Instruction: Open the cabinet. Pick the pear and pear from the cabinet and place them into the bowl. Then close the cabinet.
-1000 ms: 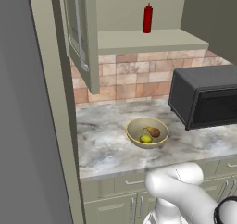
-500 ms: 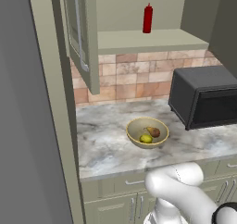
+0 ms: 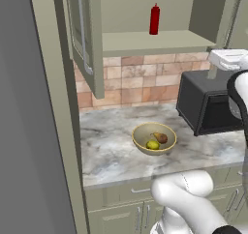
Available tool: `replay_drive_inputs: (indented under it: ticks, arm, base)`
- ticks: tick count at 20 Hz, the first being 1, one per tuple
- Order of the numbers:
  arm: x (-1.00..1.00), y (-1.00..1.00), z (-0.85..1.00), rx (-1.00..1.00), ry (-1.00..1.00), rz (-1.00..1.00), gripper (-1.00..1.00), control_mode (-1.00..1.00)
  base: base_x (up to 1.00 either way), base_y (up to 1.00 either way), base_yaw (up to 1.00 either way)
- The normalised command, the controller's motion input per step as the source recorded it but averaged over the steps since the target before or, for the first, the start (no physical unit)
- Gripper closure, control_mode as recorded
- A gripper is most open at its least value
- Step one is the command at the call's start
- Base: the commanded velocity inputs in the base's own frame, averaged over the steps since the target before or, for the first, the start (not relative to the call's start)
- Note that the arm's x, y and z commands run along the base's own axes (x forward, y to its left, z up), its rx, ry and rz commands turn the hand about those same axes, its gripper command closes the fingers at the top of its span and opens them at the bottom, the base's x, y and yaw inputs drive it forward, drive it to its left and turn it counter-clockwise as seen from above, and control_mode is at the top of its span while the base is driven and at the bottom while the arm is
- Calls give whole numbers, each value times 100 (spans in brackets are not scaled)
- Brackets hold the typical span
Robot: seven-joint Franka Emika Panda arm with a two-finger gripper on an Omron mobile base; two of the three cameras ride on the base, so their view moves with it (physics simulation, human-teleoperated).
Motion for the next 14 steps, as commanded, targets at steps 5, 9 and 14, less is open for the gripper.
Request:
replay_drive_inputs:
  ticks: [5, 9, 14]
  arm:
    - [100, 95, -21, 5, 3, -12, -100, -100]
    - [100, 74, -14, 0, 8, -12, -100, -100]
    - [100, 44, -1, 0, 29, -7, -100, -100]
  base:
    - [0, 0, 0]
    - [0, 0, 0]
    - [0, 0, 0]
